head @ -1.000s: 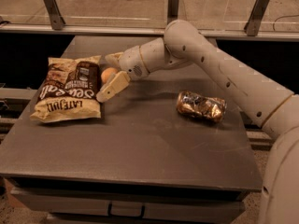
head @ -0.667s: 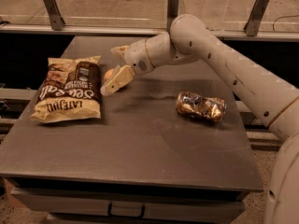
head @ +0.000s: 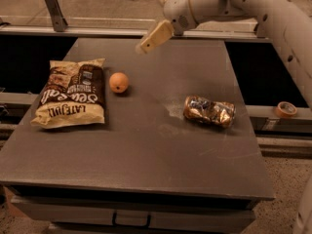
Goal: Move orange near brown chip bag
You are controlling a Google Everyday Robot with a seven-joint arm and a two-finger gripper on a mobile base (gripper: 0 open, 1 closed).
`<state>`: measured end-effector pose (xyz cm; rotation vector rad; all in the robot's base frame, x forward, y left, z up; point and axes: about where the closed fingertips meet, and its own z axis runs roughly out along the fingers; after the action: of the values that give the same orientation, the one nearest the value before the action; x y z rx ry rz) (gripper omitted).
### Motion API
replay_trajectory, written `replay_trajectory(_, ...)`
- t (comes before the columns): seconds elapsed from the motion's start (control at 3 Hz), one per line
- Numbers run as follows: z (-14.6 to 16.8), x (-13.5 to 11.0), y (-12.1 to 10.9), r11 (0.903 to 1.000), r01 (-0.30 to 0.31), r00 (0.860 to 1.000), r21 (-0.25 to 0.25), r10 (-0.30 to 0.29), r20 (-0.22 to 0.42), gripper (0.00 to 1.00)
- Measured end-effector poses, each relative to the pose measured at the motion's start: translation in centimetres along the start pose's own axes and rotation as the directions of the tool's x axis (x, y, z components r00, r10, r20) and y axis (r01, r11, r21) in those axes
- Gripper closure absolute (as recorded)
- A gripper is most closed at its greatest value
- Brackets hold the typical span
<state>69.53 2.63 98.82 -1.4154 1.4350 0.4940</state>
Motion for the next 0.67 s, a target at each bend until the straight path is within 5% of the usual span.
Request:
replay_trajectory(0.33, -8.4, -4.6, -5.1, 0.9633, 0.158, 0.986, 0.217, -0.143, -0.081, 0.0)
replay_trajectory(0.67, -16.3, -10.3, -7.6, 0.8687, 0.285, 0.958, 0.405, -0.251, -0.137, 0.0)
